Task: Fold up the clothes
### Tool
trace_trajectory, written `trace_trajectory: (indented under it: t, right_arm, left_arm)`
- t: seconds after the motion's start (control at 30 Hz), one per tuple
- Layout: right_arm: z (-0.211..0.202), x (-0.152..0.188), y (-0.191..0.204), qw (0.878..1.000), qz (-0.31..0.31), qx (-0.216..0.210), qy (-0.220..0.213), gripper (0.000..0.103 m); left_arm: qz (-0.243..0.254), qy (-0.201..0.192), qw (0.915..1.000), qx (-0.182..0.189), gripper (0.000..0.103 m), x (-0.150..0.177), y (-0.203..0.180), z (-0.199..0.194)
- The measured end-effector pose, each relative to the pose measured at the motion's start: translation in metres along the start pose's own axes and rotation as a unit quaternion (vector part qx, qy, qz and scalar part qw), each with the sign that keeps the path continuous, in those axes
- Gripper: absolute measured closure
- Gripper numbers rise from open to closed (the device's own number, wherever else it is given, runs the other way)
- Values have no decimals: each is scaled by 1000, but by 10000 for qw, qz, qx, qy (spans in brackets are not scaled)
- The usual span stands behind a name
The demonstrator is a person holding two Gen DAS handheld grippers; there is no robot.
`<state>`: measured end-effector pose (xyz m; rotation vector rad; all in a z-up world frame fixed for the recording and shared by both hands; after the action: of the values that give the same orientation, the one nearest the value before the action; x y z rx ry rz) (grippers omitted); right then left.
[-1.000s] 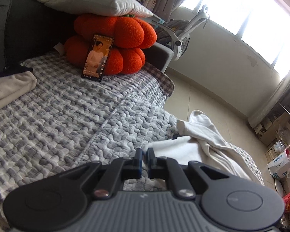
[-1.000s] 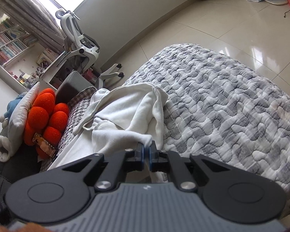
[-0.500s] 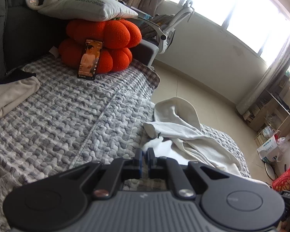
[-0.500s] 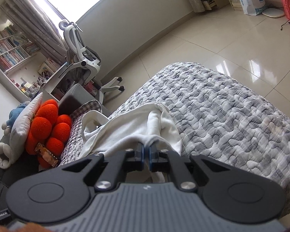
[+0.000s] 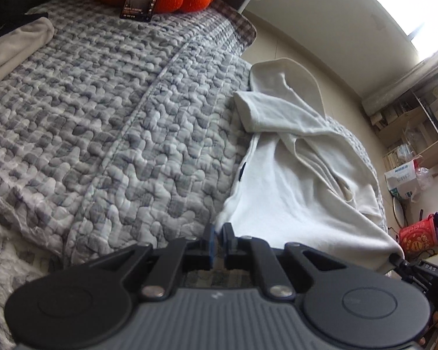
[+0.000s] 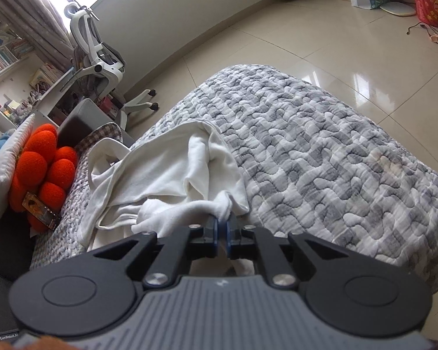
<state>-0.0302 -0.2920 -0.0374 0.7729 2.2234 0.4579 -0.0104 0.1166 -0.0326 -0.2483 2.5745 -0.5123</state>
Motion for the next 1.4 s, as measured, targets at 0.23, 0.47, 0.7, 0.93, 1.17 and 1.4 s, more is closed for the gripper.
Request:
trace_trajectory:
  t: [0.23,0.47,0.7,0.93,1.17,1.4]
  right_arm:
    - [5,-2,1,9996,-200,174,6,86]
    - [15,-7,10,9974,-525,406,-271,57]
    - [33,-13,20,9968,-501,483,-391,57]
    - [33,-25,21,9951,-241,605,-743,50]
    - [36,-28,27,9895,-495,749,-1134,49]
    - [58,-20,50,9918,-823,218,-948,42]
  left_arm:
    - [-59,-180,9990,-409,66,-9,2,11]
    - [-61,-435,9989,-178,51,-19,-12,19]
    - [59,-464,9985,-280,45,-26,-21,41]
    - [-123,-515,9980,-335,43,-38,-18,61]
    - [-74,-801,9964,-282,43,-55,-20,74]
    - [-48,-971,9947,-346,42,-75,-23,92]
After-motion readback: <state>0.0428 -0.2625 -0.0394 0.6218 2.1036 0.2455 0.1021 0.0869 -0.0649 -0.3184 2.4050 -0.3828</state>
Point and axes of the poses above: each gripper's, at about its wrist camera, not at the fingertips, and z roughly the way its jaws point, y to its left, x to its underside, the point moved 4 cm from there along z, roughly the way its jaws point, and after that the axes turned 1 degree about z, right-handed, at the moved point
